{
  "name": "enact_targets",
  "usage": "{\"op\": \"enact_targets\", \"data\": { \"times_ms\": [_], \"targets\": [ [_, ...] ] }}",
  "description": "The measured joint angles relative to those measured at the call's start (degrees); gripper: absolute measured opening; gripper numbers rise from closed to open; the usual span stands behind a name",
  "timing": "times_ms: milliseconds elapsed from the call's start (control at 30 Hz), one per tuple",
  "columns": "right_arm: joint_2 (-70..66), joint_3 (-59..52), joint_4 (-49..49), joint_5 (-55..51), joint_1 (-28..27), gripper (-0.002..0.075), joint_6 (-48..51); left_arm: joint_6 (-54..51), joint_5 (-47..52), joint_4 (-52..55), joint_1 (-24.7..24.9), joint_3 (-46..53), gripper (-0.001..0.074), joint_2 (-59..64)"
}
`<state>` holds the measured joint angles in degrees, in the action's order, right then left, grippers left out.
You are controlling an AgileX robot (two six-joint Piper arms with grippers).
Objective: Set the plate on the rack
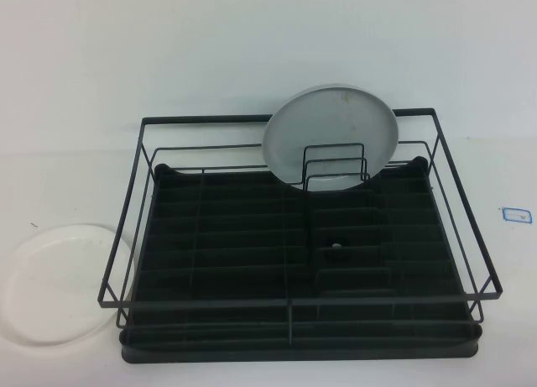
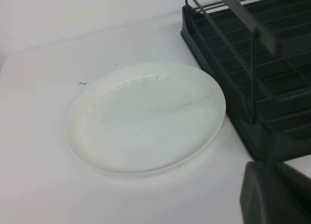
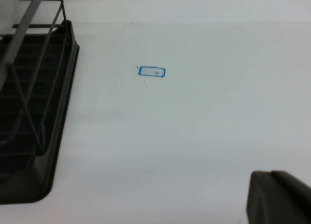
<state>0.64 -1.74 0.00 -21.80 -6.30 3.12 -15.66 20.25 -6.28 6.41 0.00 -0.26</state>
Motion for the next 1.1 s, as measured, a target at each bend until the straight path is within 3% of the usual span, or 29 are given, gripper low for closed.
{"op": "enact_targets", "data": {
  "times_ms": [1100],
  "targets": [
    [0.0, 0.0, -1.3, 0.3, 0.0, 0.0018, 0.0, 0.0, -1.4, 3.0, 0.0, 0.0, 0.0, 0.0]
  ]
}}
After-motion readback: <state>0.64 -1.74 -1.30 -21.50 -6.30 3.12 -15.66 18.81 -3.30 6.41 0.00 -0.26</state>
